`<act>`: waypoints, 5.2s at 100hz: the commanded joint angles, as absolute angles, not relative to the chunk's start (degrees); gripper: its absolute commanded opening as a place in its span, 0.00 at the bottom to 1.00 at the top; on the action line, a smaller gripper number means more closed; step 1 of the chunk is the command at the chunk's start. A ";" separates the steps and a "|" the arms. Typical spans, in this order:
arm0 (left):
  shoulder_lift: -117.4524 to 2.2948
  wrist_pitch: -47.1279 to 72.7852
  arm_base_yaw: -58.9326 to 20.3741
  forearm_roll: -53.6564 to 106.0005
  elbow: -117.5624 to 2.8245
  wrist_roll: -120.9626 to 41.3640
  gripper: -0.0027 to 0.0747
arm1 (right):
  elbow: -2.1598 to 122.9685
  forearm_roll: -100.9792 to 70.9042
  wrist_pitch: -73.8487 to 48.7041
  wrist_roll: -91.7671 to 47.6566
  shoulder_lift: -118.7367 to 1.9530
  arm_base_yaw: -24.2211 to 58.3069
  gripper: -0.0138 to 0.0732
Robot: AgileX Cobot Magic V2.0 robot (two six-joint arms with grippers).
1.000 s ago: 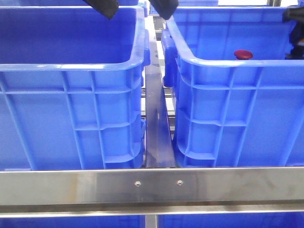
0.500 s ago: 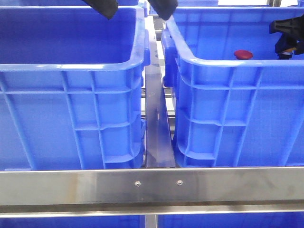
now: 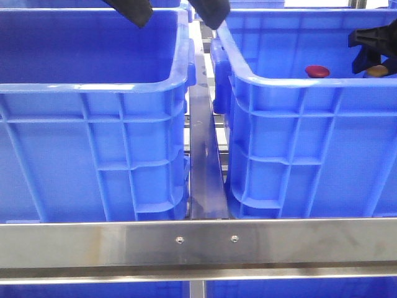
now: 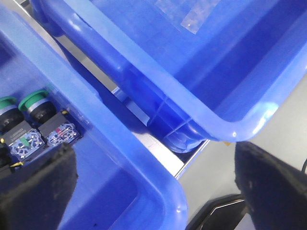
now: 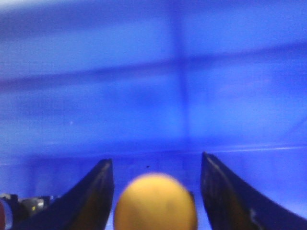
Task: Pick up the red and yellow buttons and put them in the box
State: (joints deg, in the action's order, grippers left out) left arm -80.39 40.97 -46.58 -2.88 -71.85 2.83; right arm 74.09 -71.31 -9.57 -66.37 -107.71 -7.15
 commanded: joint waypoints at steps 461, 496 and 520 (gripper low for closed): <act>1.75 0.00 1.13 -1.35 3.05 -1.53 0.01 | 17.43 -71.82 -20.10 -66.80 -14.45 -7.37 0.08; 2.06 0.39 1.13 0.00 3.05 -1.29 0.01 | 17.43 -71.82 -20.13 -66.80 -14.47 -7.37 0.08; 2.06 0.39 1.13 0.00 3.05 -1.29 0.01 | 17.43 -71.82 -20.13 -66.80 -14.47 -7.37 0.08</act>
